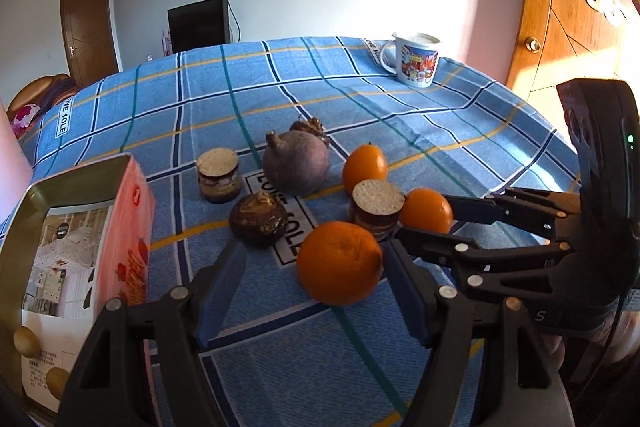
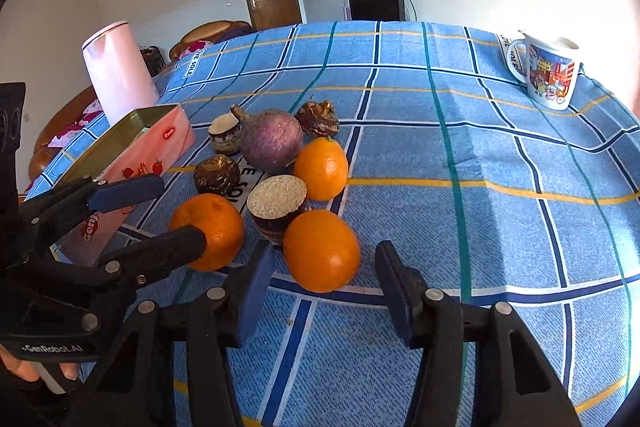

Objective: Organize fruits
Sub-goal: 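Grasp an orange with the left tool while the right tool grasps another orange, then lift both held oranges and carry them over the pink tin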

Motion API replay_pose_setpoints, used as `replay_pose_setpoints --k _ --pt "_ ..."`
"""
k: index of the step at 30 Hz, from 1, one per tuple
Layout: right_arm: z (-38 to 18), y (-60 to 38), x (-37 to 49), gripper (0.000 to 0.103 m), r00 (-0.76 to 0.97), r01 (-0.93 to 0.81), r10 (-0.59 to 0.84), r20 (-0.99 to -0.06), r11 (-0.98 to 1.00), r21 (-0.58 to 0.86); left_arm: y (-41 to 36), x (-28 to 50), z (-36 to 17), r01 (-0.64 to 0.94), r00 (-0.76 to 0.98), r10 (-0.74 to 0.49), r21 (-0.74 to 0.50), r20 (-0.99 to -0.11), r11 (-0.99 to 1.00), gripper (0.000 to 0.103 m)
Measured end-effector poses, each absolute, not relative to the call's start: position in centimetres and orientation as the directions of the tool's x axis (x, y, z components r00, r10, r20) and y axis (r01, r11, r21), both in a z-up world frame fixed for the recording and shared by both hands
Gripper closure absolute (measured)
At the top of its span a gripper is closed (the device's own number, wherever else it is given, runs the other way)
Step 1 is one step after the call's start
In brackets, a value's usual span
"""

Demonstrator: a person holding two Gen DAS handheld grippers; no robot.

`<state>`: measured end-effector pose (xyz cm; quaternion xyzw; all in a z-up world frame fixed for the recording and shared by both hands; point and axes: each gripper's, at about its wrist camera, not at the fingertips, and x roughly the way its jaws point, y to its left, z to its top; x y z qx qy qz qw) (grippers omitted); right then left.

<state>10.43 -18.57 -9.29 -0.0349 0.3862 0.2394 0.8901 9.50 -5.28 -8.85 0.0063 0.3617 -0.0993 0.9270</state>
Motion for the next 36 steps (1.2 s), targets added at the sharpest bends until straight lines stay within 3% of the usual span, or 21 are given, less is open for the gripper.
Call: replay_pose_setpoints --k 4,9,13,36 --pt "-9.4 -18.8 10.4 0.066 0.587 -0.459 0.413 -0.697 0.878 0.134 -5.7 9.7 -9.0 0.2 0.713 -0.18 -0.049 -0.677 0.978 0.031" --pt "-9.0 -19.2 10.0 0.067 0.614 -0.444 0.418 -0.669 0.884 0.145 -6.2 9.9 -9.2 0.228 0.703 -0.194 -0.041 -0.684 0.973 0.04" --pt "-8.9 -19.3 9.8 0.067 0.626 -0.439 0.418 -0.658 0.887 0.144 -6.9 9.6 -9.3 0.255 0.707 -0.188 -0.003 -0.682 0.967 0.053" --pt "-8.0 -19.8 7.7 0.067 0.717 -0.477 0.455 -0.529 0.873 0.105 -6.0 7.3 -7.9 0.196 0.827 -0.156 0.017 -0.54 0.981 0.054"
